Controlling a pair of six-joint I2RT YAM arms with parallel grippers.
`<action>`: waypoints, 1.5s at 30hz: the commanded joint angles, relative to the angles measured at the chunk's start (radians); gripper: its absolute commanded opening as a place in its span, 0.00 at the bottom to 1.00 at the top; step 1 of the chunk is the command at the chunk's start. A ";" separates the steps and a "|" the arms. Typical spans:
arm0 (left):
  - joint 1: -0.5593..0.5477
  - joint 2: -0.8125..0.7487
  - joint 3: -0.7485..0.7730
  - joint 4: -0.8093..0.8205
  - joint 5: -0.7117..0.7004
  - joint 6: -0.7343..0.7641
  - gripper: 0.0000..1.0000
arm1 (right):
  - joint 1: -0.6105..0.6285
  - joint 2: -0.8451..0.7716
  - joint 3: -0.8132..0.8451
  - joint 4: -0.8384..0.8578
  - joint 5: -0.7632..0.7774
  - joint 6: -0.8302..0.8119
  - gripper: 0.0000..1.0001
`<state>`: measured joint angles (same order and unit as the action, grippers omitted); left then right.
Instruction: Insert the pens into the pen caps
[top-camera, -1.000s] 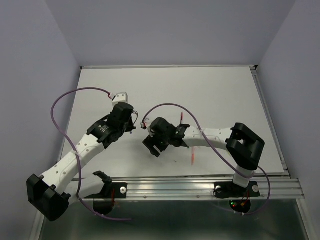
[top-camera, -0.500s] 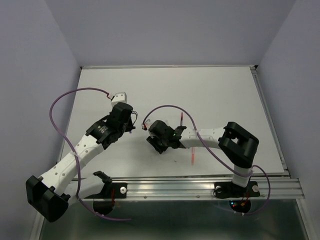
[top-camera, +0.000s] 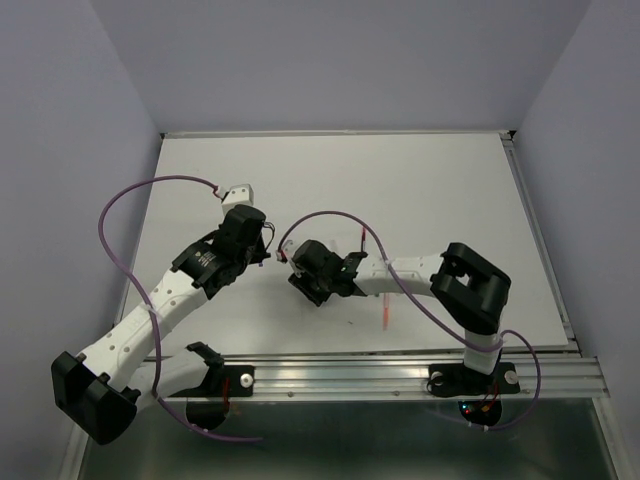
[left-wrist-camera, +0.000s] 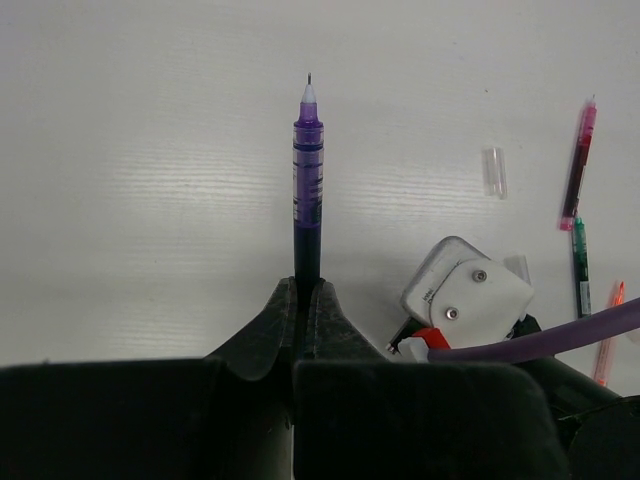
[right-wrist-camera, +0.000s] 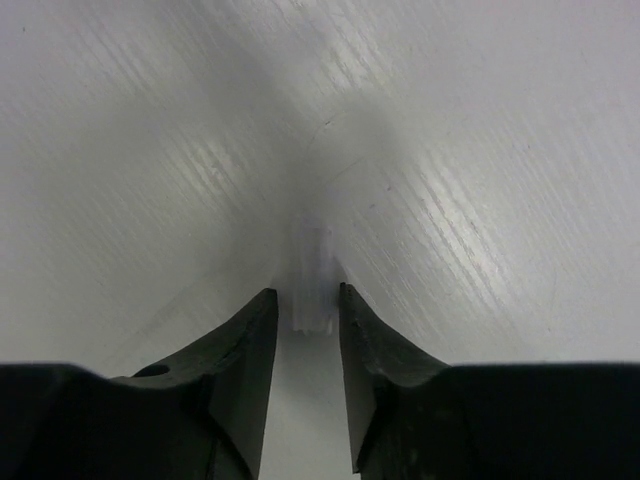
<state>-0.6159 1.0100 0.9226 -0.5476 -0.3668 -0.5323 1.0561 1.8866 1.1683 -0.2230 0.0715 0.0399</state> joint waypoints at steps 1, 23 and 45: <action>-0.004 -0.033 -0.007 -0.008 -0.024 -0.005 0.00 | 0.007 0.088 -0.004 0.040 -0.002 -0.066 0.34; -0.005 -0.070 -0.014 0.146 0.696 0.143 0.00 | -0.318 -0.461 -0.237 0.370 -0.337 -1.018 0.01; -0.008 0.090 -0.079 0.242 1.210 0.190 0.00 | -0.424 -0.619 -0.099 -0.309 -0.685 -1.753 0.01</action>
<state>-0.6163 1.0988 0.8486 -0.3080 0.7574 -0.3782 0.6315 1.3010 1.0100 -0.4217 -0.5949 -1.5997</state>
